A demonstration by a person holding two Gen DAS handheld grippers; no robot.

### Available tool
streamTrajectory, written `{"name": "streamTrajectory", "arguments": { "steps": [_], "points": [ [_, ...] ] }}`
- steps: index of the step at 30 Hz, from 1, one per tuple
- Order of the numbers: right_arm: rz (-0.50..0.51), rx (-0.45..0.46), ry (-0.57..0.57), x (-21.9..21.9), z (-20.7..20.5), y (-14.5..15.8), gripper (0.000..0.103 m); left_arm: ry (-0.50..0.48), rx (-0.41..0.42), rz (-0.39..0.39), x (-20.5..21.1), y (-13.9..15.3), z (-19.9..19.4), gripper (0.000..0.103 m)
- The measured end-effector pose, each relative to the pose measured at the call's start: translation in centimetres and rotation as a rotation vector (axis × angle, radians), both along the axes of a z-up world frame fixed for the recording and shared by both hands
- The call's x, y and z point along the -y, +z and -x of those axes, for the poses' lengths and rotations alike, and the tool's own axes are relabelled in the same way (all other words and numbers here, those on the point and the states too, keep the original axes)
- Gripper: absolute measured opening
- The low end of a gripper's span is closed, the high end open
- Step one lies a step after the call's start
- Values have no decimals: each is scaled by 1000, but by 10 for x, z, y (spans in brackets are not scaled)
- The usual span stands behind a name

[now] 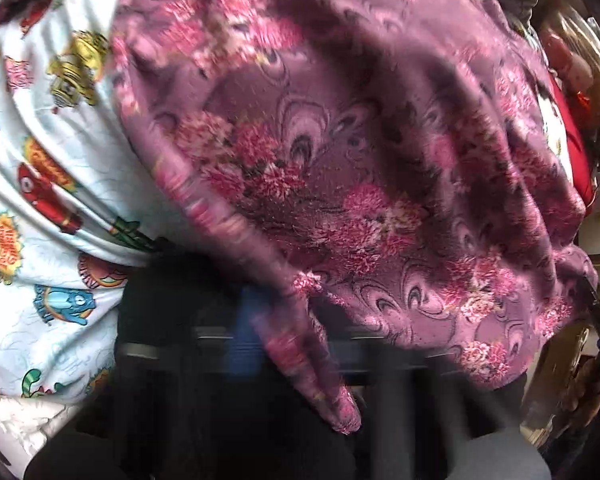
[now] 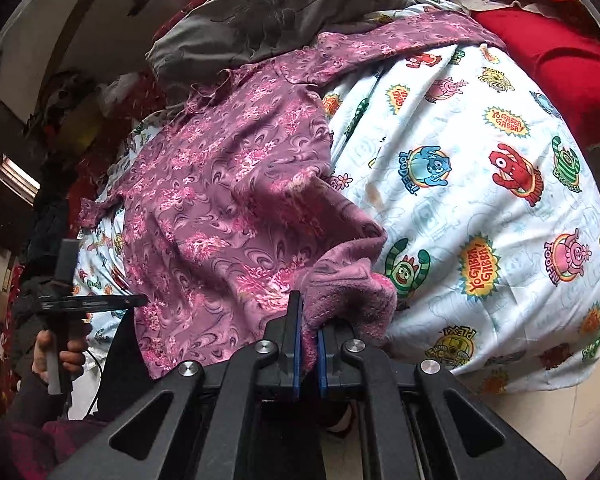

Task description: Fold small clothes

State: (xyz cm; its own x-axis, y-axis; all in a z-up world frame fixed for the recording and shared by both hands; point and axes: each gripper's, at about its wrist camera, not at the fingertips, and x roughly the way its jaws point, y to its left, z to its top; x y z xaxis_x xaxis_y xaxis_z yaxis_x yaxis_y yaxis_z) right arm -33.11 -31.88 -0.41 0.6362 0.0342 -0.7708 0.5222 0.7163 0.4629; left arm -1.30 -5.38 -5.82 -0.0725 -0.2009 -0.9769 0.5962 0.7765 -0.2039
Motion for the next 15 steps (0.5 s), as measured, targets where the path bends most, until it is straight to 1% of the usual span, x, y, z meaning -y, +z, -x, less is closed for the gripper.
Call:
{"name": "streamTrajectory", "arguments": {
  "steps": [2, 3, 4, 5, 6, 7, 8, 9, 11, 12, 13, 14, 15],
  "points": [
    [-2, 11, 1, -1, 1, 1, 5, 21, -2, 15, -7, 6, -1, 2],
    [-3, 17, 3, -2, 0, 2, 5, 30, -9, 34, -14, 12, -3, 2],
    [-9, 37, 9, -3, 1, 6, 5, 53, -24, 69, -25, 23, -5, 2],
    [-23, 72, 14, -3, 5, 14, 5, 74, -42, 112, -38, 35, -6, 2],
    [-44, 113, 17, -4, 9, 23, 5, 100, -64, 177, -53, 58, -9, 2],
    [-67, 153, 18, -3, 13, 31, 5, 118, -69, 224, -68, 75, -10, 2],
    [-97, 217, 22, -3, 21, 46, 5, 137, -65, 277, -82, 98, -11, 2],
    [-110, 262, 31, -4, 26, 58, 5, 147, -47, 303, -92, 113, -12, 2],
    [-103, 301, 37, -6, 32, 74, 5, 161, 20, 313, -110, 142, -14, 2],
    [-106, 309, 40, -5, 35, 79, 5, 161, 37, 301, -115, 147, -16, 2],
    [-102, 302, 39, -6, 35, 78, 5, 161, 50, 272, -120, 146, -17, 2],
    [-92, 283, 34, -5, 36, 76, 5, 163, 51, 244, -124, 137, -20, 2],
    [-89, 248, 26, -4, 35, 67, 5, 169, 41, 194, -126, 120, -20, 3]
  ]
}}
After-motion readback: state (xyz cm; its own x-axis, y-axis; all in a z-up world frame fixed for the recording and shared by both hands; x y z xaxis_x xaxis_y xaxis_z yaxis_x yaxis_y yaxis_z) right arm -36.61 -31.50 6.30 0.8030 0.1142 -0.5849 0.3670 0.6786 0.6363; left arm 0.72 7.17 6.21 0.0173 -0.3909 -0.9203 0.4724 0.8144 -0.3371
